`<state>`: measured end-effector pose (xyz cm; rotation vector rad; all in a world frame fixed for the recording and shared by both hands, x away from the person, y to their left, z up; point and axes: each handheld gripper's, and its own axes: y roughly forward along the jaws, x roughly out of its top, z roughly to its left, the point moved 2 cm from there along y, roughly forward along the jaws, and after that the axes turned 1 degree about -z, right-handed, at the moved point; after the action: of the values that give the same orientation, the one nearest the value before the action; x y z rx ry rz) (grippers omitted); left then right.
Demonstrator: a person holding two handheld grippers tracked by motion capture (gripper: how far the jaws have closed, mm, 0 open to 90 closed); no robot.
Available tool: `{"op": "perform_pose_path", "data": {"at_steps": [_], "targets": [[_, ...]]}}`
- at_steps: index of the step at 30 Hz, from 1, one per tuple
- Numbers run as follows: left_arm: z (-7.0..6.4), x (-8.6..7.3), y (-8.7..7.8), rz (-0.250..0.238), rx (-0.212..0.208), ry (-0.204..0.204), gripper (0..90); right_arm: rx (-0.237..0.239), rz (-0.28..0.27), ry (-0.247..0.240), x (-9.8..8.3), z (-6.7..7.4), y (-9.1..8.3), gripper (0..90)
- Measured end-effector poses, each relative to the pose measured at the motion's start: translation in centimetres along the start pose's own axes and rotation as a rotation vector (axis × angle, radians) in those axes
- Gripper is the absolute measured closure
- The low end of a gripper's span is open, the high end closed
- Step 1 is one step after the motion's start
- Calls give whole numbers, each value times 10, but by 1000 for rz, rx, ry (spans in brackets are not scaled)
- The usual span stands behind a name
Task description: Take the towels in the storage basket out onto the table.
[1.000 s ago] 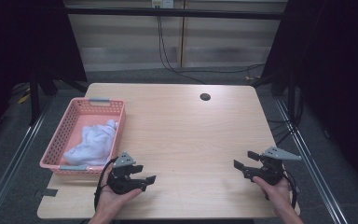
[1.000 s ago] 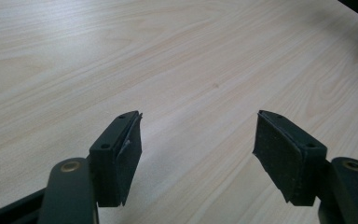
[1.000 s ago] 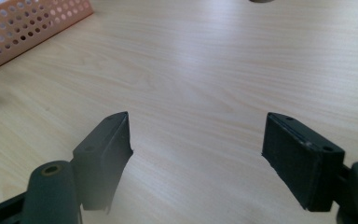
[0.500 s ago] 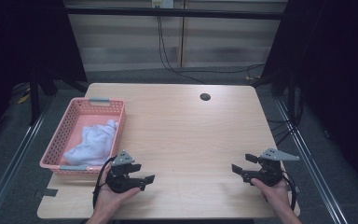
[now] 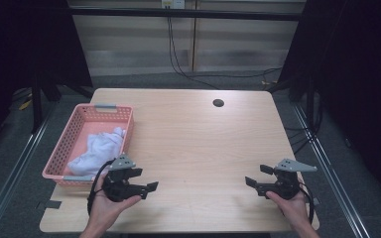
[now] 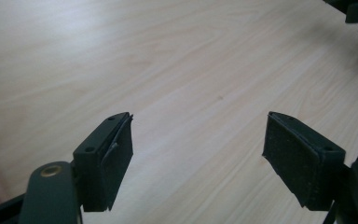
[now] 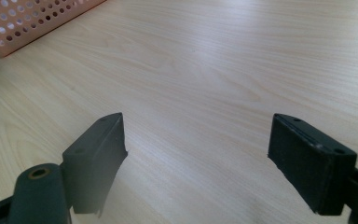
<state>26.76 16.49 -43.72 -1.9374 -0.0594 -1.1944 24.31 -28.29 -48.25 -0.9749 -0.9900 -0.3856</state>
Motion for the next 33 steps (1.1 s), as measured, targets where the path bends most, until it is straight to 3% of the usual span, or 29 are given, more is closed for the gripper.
{"op": "perform_pose_path", "data": {"at_steps": [6, 7, 9, 11, 12, 13, 17, 18, 23, 26, 27, 33], "targets": [[22, 3, -26, -30, 53, -40, 205, 16, 16, -11, 0, 3, 2, 185], [31, 2, -35, -26, 93, -61, 206, 17, 16, -14, 0, 3, 2, 183], [36, 2, -39, -30, 105, -69, 209, 20, 17, -13, 0, 3, 2, 182], [50, 4, -54, -43, 174, -71, 241, 22, 19, -16, 0, 3, 3, 182], [50, 4, -54, -43, 174, -71, 244, 24, 22, -15, 0, 3, 3, 180], [60, 6, -62, -49, 193, -88, 236, 27, 24, -16, 0, 3, 4, 178], [75, 9, -72, -35, 223, -106, 227, 29, 31, -21, 0, 5, 5, 176], [86, 10, -76, -18, 243, -123, 220, 32, 35, -19, 0, 5, 6, 177], [105, 11, -76, 28, 267, -148, 198, 37, 38, -19, 0, 5, 7, 173], [119, 11, -69, 98, 256, -157, 168, 45, 43, -20, 0, 5, 8, 168], [125, 11, -63, 119, 271, -166, 169, 51, 47, -18, 0, 5, 8, 166], [140, 11, -50, 177, 284, -203, 165, 38, 45, -19, 0, 4, 10, 166]]}}
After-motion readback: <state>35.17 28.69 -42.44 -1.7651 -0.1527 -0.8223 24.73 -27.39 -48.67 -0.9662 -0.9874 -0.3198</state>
